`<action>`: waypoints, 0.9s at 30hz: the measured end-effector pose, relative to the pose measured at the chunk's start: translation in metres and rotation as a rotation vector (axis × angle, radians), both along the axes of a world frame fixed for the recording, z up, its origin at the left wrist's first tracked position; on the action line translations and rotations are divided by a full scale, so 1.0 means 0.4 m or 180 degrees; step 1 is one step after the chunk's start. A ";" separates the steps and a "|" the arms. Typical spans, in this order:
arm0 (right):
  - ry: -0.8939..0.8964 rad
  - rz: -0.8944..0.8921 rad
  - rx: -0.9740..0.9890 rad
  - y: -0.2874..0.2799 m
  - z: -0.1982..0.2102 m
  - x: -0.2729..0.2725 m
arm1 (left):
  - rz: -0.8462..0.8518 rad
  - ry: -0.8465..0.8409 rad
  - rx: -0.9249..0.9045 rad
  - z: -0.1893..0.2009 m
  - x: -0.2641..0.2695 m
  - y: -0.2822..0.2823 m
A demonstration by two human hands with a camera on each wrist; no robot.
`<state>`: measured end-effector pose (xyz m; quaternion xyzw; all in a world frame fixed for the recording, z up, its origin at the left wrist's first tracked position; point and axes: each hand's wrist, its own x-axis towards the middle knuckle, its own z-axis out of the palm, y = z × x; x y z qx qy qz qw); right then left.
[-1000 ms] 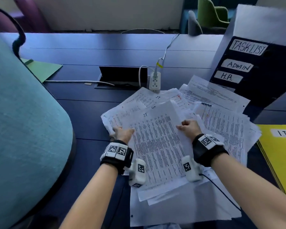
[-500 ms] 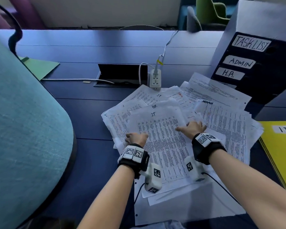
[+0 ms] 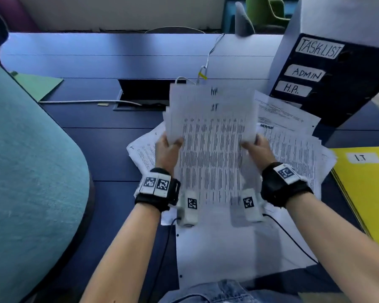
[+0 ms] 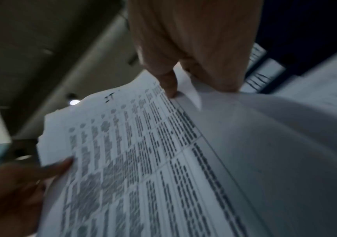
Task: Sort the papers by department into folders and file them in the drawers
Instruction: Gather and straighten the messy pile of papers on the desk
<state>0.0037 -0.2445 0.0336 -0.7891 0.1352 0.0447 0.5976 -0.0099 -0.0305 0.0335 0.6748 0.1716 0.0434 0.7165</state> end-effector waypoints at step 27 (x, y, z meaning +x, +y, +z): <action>-0.1077 -0.0639 -0.0556 -0.035 0.032 -0.056 | 0.0372 0.2661 0.1746 -0.093 -0.113 0.040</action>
